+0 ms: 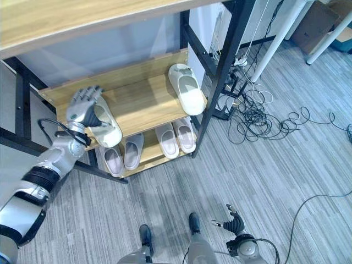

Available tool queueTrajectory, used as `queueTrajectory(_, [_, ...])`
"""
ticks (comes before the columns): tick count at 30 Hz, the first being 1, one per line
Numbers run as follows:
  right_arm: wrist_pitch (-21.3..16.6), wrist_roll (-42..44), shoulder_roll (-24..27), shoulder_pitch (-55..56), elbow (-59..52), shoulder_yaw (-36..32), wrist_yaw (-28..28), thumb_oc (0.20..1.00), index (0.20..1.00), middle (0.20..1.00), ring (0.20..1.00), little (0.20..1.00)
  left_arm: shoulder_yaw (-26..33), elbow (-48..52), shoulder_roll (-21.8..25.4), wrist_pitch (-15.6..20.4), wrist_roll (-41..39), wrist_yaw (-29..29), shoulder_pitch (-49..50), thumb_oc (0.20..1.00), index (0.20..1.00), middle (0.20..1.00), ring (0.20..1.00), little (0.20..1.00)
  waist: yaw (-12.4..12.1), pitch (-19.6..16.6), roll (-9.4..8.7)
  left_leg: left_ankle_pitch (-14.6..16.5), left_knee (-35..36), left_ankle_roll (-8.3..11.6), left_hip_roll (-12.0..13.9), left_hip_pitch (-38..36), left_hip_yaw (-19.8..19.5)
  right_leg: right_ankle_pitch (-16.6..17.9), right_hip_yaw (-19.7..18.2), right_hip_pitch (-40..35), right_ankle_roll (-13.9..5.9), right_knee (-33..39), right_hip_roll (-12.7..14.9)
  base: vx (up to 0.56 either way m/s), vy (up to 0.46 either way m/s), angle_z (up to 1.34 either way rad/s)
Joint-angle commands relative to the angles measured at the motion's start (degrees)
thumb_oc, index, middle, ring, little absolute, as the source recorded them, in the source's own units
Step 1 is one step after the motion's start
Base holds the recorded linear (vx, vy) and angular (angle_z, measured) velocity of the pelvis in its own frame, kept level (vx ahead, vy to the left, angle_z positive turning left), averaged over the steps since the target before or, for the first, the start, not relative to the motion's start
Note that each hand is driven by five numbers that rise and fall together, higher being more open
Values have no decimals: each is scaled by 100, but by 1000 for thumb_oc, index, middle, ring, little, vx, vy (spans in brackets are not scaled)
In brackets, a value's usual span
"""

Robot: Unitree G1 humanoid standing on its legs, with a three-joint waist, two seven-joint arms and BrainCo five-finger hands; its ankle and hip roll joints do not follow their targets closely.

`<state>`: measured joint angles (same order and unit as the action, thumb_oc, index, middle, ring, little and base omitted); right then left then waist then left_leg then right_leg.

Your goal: Arrange the slippers neatly on the shoe rack.

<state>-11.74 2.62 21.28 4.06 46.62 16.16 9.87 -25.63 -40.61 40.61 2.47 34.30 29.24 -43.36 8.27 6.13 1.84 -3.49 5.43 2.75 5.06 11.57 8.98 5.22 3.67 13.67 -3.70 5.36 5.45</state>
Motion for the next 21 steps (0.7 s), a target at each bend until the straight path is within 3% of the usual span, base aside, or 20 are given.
queueTrajectory(1, [-212, -71, 171, -25, -99, -31, 123, 1000, 1000, 1000, 1000, 1000, 322, -287, 266, -90, -185, 522, -899, 1000, 1000, 1000, 1000, 1000, -129, -193, 93, -244, -43, 548, 267, 210, -365, -264, -45, 80, -565, -219, 217, 0, 0, 0])
queueTrajectory(21, [-263, -134, 198, -143, -385, 127, 267, 1000, 1000, 1000, 1000, 1000, -162, -1679, 315, -92, -726, 637, -1618, 1000, 1000, 1000, 1000, 1000, -44, -104, -116, -241, -43, 518, 323, 416, -263, -86, -163, 342, -642, -94, 178, 10, 2, -5])
